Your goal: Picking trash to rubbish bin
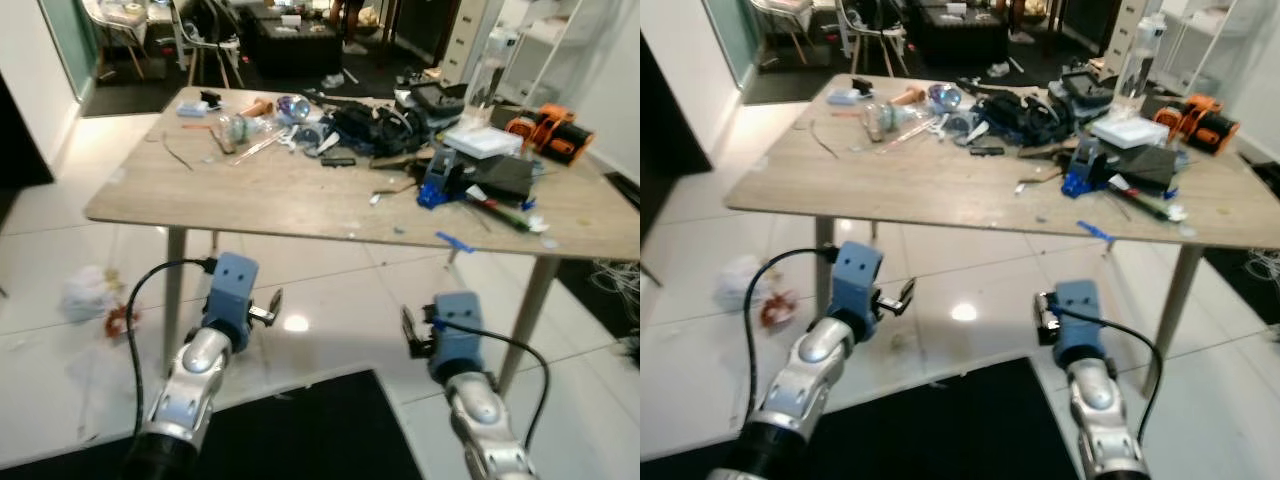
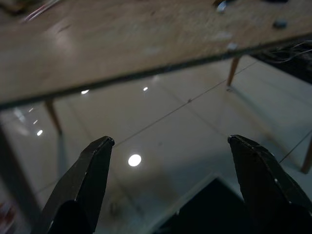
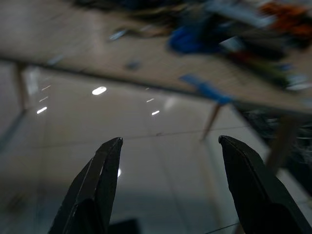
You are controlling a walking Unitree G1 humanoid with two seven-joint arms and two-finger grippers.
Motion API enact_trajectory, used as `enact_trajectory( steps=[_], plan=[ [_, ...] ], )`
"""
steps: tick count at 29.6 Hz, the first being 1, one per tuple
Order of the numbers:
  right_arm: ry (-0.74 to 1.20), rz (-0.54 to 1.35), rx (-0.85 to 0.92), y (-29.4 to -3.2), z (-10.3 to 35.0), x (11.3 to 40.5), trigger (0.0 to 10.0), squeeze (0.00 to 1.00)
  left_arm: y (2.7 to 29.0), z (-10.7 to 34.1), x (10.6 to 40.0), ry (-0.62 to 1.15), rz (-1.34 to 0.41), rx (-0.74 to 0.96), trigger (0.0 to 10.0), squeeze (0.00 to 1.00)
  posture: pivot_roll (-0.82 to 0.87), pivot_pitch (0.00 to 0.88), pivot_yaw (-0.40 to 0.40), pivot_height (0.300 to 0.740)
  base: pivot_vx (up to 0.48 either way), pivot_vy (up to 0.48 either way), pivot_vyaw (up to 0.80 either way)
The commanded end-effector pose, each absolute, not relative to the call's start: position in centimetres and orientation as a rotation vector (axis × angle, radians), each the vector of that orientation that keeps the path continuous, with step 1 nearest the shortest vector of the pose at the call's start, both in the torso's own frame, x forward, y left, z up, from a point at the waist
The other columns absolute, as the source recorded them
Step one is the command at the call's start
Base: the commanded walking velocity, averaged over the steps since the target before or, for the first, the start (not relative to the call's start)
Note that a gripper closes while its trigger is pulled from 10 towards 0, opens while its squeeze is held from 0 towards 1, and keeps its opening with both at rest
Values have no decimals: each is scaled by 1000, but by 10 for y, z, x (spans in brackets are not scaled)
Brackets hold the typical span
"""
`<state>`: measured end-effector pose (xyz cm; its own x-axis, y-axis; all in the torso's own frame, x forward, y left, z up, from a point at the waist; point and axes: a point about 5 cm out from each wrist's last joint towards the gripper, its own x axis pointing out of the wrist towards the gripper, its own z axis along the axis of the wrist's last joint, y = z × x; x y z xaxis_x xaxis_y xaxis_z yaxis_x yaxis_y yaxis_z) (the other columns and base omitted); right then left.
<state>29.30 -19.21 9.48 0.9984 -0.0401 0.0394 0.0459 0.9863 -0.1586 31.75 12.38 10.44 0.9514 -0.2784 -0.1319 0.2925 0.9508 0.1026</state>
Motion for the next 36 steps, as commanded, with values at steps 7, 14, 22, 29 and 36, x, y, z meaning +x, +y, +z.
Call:
enact_trajectory(
  steps=[7,14,22,29,36],
  plan=[
    [-154,-51,-160,-195,124,302,10000,0,125,110,317,100,-299,125,10000,0,-106,65,-26,740,425,0,-66],
    [-170,-72,-162,-201,130,304,10000,0,121,120,320,72,-305,117,10000,0,-107,64,-27,740,425,0,0],
    [-181,-90,-161,-203,134,303,10000,0,120,125,320,55,-308,110,10000,0,-108,64,-24,740,425,0,0],
    [-172,-102,-164,-207,134,304,10000,0,121,129,323,48,-308,112,10000,0,-109,65,-22,740,425,0,0],
    [-172,-105,-165,-207,135,304,10000,0,122,129,324,49,-306,114,10000,0,-109,65,-22,740,424,0,0]
  ],
)
